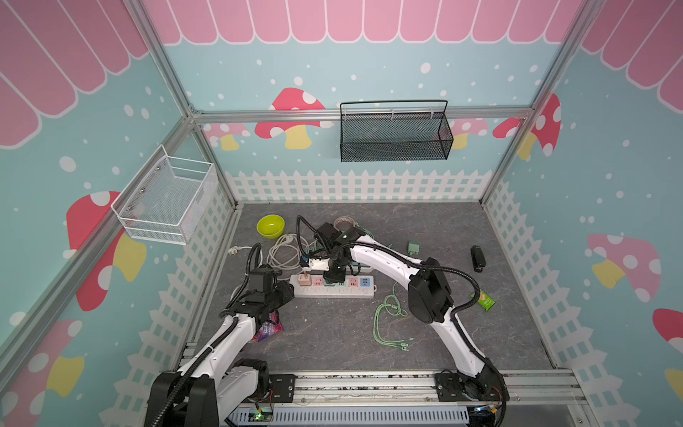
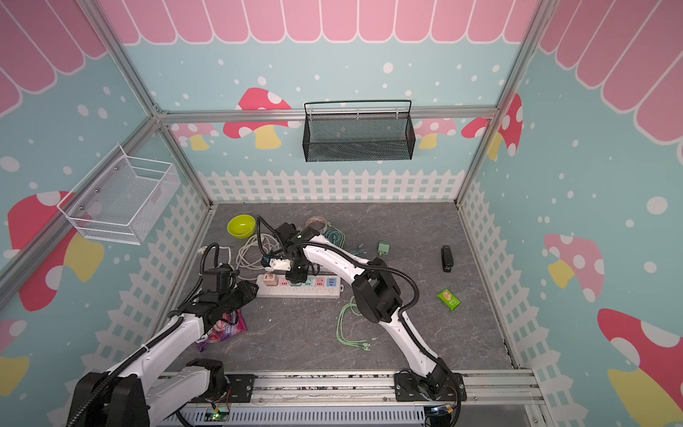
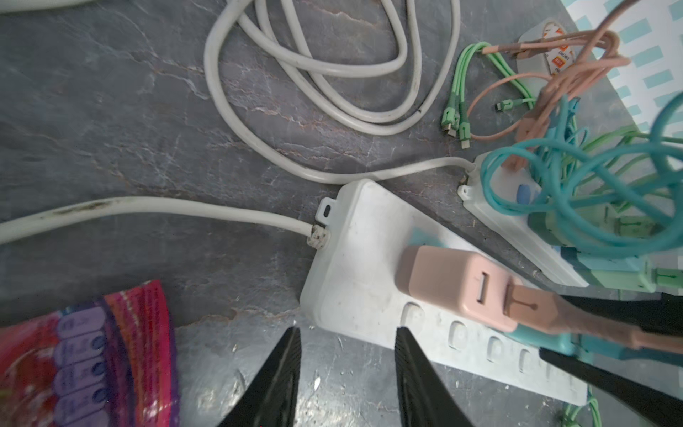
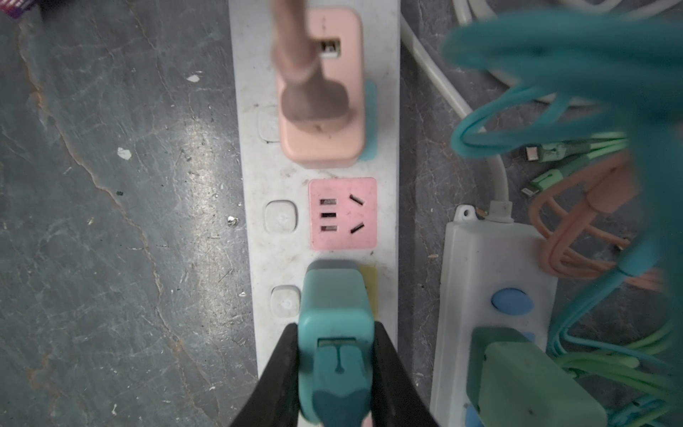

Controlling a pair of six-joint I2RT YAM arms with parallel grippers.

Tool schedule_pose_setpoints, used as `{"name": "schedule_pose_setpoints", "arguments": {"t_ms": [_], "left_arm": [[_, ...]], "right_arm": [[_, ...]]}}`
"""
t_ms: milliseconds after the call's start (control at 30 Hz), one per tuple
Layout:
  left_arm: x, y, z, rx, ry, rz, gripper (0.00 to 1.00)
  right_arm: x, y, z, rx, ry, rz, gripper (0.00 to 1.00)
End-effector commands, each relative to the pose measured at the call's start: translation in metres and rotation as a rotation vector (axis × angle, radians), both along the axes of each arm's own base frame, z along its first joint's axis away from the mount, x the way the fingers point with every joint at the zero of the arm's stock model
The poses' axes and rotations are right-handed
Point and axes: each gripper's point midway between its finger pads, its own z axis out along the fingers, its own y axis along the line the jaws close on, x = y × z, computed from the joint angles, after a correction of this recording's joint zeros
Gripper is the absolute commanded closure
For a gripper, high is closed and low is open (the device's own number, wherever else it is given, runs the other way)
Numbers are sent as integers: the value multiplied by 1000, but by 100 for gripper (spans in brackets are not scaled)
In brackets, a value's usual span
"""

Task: Insert plugs into power strip
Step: Insert the plug into the socket.

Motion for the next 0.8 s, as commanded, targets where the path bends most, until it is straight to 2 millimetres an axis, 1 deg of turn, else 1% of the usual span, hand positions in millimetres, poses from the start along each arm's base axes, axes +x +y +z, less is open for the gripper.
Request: {"name": "schedule_pose_setpoints", "arguments": {"t_ms": [0, 100, 233, 433, 600, 767], "left_arm": [[1, 0, 17, -18, -14, 9, 56], [1, -1, 20, -20, -20, 7, 55], [0, -2, 15, -21, -4, 3, 55], [1, -4, 18, -31, -15, -5, 54], [1, -4, 23, -35, -24, -8, 54], [0, -6, 28, -41, -28, -13, 54]], "right_arm": [[9, 10, 11, 79, -17, -24, 83], [9, 11, 22, 107, -16, -34, 80], [7, 11, 32, 133, -10, -36, 72], [2, 7, 33, 134, -1, -34, 65], [-1, 5, 33, 138, 3, -36, 61], [0, 1, 40, 155, -5, -48, 55]]}}
